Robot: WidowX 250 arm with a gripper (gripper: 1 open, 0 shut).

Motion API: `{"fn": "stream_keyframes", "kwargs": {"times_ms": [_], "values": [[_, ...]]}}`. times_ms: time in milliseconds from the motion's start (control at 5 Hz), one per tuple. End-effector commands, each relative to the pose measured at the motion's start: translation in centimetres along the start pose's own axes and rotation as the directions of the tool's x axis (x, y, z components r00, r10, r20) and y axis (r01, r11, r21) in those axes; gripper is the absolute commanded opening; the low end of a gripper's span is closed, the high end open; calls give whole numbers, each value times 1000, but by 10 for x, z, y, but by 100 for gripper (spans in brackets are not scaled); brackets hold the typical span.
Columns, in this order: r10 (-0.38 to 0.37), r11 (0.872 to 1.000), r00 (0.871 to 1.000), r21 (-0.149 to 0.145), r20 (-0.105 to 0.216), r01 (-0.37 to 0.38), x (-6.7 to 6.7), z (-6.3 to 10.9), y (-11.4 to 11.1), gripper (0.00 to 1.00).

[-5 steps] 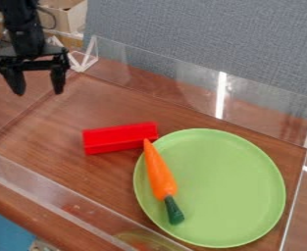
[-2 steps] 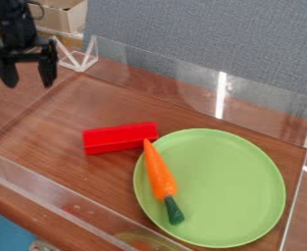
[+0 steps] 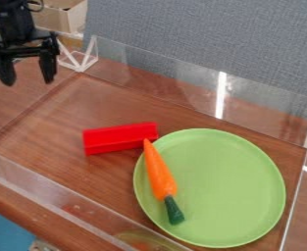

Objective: Move the carrot from the green plate to the table

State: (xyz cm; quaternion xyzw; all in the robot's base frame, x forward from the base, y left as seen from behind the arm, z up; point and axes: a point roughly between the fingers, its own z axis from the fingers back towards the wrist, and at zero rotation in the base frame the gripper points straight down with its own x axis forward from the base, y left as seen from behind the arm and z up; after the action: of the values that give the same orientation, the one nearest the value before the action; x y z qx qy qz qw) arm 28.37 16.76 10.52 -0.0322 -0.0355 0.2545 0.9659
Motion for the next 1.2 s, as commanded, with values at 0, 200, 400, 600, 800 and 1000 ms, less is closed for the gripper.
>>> {"fn": "stream_keyframes", "kwargs": {"times_ms": [0, 200, 400, 600, 800, 1000], "values": [[-7, 1000, 998, 21, 61, 6, -2, 11, -4, 100], [-10, 1000, 999, 20, 32, 9, -11, 15, -25, 100], [-4, 1000, 1000, 1, 13, 4, -31, 27, -66, 100], [24, 1000, 1000, -10, -6, -24, -60, 27, -106, 100], [54, 998, 998, -29, -16, -54, -92, 26, -145, 100], [79, 995, 996, -49, -34, -81, -121, 12, -172, 100]]}}
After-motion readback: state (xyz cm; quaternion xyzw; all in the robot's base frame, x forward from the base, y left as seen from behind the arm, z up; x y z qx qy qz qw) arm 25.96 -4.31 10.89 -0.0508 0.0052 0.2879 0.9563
